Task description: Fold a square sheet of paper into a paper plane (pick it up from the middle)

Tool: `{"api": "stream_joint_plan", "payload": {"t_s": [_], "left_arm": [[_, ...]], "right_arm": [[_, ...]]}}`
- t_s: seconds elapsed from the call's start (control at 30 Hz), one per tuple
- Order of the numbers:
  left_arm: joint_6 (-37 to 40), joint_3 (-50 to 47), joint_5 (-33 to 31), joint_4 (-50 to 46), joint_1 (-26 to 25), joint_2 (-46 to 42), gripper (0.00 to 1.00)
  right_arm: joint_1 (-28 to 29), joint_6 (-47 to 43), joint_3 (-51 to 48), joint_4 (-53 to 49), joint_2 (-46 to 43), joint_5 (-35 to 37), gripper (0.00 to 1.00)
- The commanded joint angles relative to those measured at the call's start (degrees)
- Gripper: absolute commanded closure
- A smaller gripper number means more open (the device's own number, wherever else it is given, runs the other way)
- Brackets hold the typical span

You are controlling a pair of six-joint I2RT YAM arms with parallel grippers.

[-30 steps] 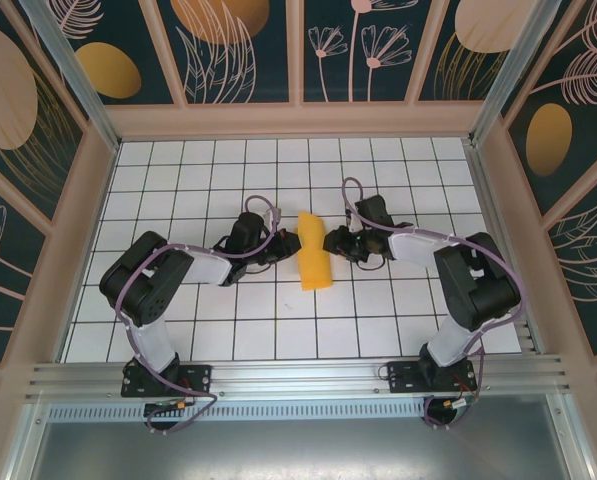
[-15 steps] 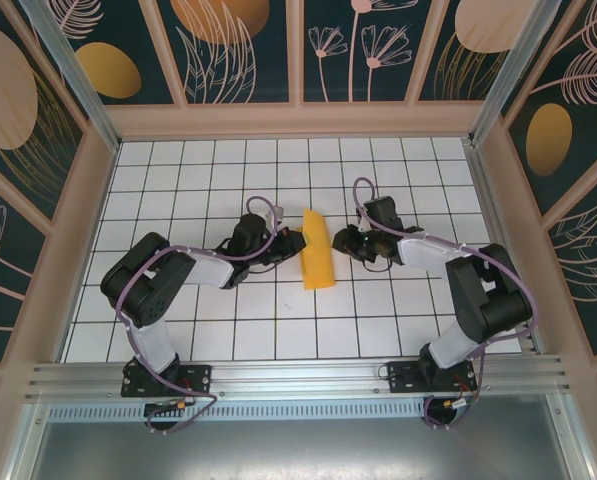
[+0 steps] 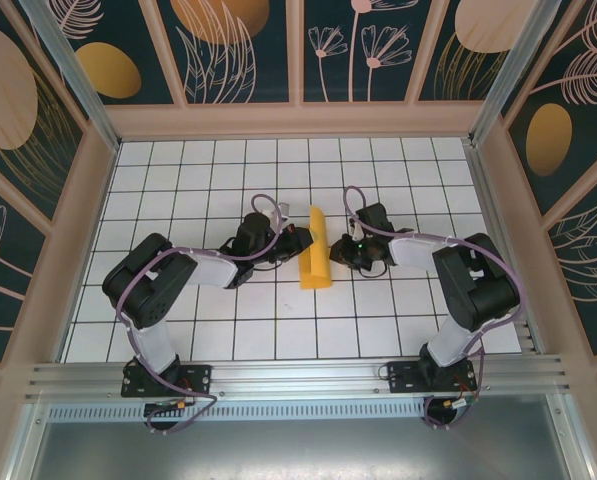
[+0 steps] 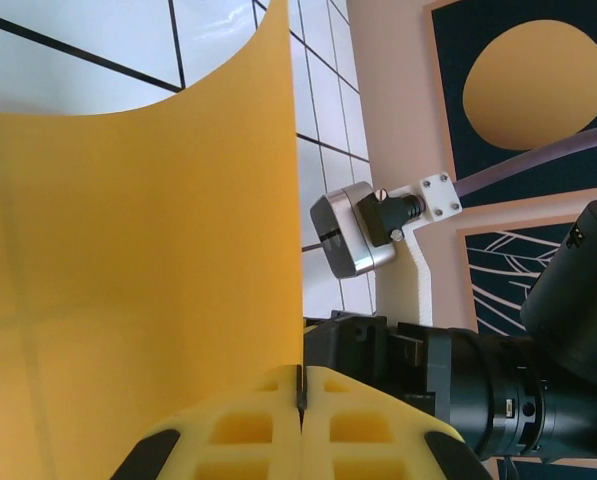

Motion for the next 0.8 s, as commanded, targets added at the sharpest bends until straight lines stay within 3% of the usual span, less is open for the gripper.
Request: {"api": "stream_joint_plan", "payload": {"t_s": [0.0,0.27,0.47,0.77], "left_arm": [[-1.5,1.1,-0.9,2.6,-0.4,0.0,1.00],[2.1,1.5,-4.0,-4.2,-0.4,0.7,1.00],[6.3,3.3,-6.5,-12.1,-0.4,2.1,1.00],[6.3,4.2,-8.9,-15.9,-0.4,3.9,1.00]], "right_arm": [[0.8,-1.1,0.8,1.7,-0.5,-2.4,0.74],[-0.8,-1.4,0.3,-2.8,-4.8,7.4,0.70],[-1.3,-1.7,-0.8,-0.1,-7.1,4.1,0.58],[0.2,-5.9,3.6,-2.4,-2.0,2.7,0.46]]}}
